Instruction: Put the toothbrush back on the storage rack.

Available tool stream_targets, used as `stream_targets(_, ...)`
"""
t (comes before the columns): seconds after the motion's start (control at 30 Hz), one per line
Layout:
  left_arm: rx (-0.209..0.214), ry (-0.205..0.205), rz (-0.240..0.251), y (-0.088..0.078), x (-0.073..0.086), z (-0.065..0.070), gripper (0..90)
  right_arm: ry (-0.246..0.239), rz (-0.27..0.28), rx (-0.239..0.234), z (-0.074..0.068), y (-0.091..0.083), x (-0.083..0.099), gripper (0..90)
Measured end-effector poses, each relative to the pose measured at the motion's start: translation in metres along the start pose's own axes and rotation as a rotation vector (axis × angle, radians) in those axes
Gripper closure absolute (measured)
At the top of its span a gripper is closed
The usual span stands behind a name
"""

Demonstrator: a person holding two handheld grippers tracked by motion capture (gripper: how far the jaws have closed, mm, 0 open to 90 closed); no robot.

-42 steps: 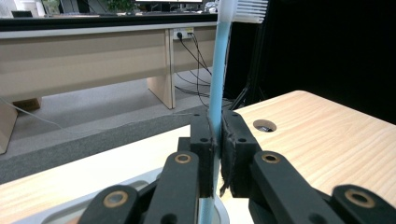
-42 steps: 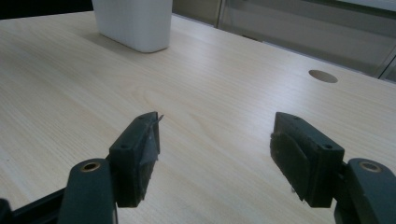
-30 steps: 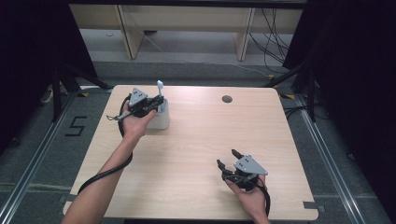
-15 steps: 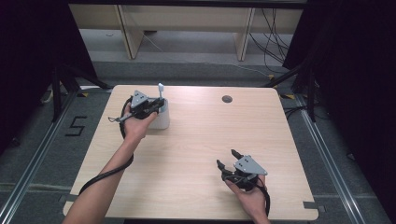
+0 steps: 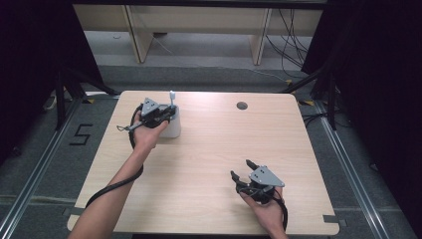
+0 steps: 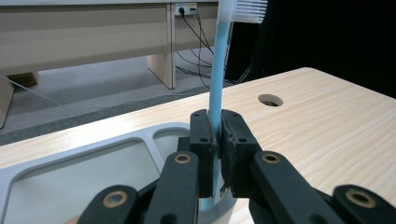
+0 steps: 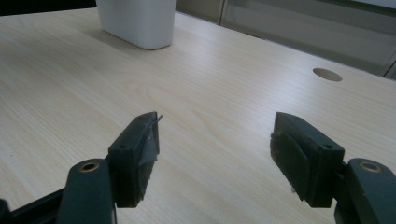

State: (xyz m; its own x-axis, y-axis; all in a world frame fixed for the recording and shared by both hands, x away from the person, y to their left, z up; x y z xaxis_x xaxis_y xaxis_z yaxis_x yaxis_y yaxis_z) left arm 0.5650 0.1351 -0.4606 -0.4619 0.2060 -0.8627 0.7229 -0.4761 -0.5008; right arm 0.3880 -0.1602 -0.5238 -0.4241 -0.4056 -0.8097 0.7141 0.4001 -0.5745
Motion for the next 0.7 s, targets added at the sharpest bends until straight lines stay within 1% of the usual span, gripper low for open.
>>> stream_targets(0.03, -0.001, 0.001, 0.0, 0.0006, 0.0003, 0.0, 83.3, 0.003, -0.014, -0.021, -0.0023, 0.0002, 0.0007, 33.5)
stream_targets(0.07, 0.0, 0.002, -0.001, 0.0009, 0.0005, 0.0001, 83.3, -0.013, 0.003, -0.003, -0.0002, 0.0005, -0.0003, 33.4)
stream_targets(0.13, -0.002, 0.002, -0.003, 0.0015, 0.001, 0.0002, 83.2, -0.013, 0.001, -0.004, -0.0005, 0.0006, -0.0002, 33.4)
stream_targets(0.2, -0.005, 0.005, -0.009, 0.0019, 0.0018, -0.0002, 83.2, -0.026, 0.003, 0.007, 0.0009, 0.0007, -0.0002, 33.4)
stream_targets(0.43, -0.011, 0.004, -0.017, 0.0044, 0.0049, -0.0019, 83.0, -0.023, -0.001, 0.005, 0.0, 0.0003, -0.0001, 33.4)
stream_targets(0.47, -0.012, 0.004, -0.019, 0.0047, 0.0053, -0.0024, 82.9, -0.015, -0.001, 0.001, -0.0009, 0.0004, 0.0001, 33.4)
stream_targets(0.6, -0.015, 0.002, -0.024, 0.0059, 0.0068, -0.0037, 82.9, -0.021, -0.001, 0.004, -0.0004, 0.0007, 0.0, 33.4)
stream_targets(0.63, -0.015, 0.002, -0.025, 0.0062, 0.0071, -0.0039, 82.9, -0.005, -0.006, -0.003, -0.0021, 0.0008, 0.0005, 33.3)
stream_targets(0.7, -0.016, 0.001, -0.027, 0.0065, 0.0074, -0.0041, 82.8, -0.005, -0.007, -0.004, -0.0022, 0.0007, 0.0006, 33.4)
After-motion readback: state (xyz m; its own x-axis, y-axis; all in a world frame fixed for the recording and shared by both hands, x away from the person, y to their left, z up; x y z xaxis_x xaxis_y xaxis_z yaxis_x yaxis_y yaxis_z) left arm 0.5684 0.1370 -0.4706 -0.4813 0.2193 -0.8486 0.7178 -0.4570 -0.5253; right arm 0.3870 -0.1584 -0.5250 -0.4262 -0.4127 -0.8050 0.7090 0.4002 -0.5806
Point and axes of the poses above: each handheld gripper's, and its own axes: y roughly forward along the jaws, x roughly out of its underside, z roughly to its right, the point moved 6 cm from there along y, roughly forward along the jaws, and after that the axes turned 15 degrees about -z, right-handed, at the moved point
